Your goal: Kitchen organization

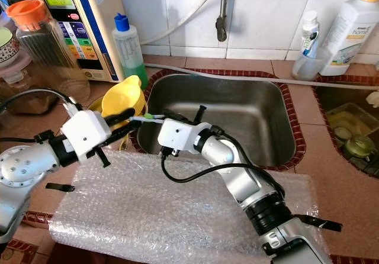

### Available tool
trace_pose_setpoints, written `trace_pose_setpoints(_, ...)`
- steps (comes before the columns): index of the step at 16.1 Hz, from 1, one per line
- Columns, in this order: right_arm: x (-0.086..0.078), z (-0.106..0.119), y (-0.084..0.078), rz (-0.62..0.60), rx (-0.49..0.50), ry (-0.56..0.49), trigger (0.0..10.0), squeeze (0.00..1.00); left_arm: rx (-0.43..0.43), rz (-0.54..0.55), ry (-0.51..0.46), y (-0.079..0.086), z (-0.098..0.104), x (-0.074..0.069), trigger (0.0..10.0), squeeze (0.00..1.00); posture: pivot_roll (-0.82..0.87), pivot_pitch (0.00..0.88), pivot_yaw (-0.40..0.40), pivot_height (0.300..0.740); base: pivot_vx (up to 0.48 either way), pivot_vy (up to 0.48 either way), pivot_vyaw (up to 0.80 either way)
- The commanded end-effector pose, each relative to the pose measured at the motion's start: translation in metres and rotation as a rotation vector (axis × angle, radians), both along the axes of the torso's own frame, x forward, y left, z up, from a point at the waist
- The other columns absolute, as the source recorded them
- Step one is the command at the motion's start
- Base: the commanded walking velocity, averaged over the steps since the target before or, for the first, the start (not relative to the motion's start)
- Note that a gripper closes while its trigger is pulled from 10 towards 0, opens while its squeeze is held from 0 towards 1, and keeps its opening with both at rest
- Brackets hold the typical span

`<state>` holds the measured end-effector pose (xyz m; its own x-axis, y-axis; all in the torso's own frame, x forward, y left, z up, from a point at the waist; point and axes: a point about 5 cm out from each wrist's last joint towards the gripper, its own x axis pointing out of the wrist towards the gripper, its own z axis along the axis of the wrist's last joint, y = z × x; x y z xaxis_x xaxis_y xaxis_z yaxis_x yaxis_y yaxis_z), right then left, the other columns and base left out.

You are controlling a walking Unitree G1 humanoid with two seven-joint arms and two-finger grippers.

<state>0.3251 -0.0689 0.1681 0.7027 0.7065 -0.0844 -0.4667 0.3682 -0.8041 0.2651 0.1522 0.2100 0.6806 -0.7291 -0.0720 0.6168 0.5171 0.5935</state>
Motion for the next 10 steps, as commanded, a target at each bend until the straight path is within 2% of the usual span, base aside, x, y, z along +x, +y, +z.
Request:
trace_pose_setpoints(1, 0.002, 0.005, 0.0, -0.007, 0.018, -0.013, 0.0, 0.0, -0.007, -0.022, 0.011, -0.001, 0.0, -0.004, 10.0, 1.0, -0.11, 0.114, 0.076, 0.74, 0.0, 0.0, 0.0)
trace_pose_setpoints(6, 0.004, 0.002, -0.008, -0.035, 0.014, -0.009, 0.0, 0.0, -0.041, -0.029, 0.02, 0.002, 0.002, -0.004, 10.0, 1.0, -0.11, 0.117, 0.079, 0.74, 0.0, 0.0, 0.0)
trace_pose_setpoints(10, 0.009, -0.005, -0.03, -0.115, 0.008, 0.0, 0.0, 0.0, -0.077, 0.015, 0.034, 0.012, 0.003, -0.002, 10.0, 1.0, -0.11, 0.117, 0.079, 0.74, 0.0, 0.0, 0.0)
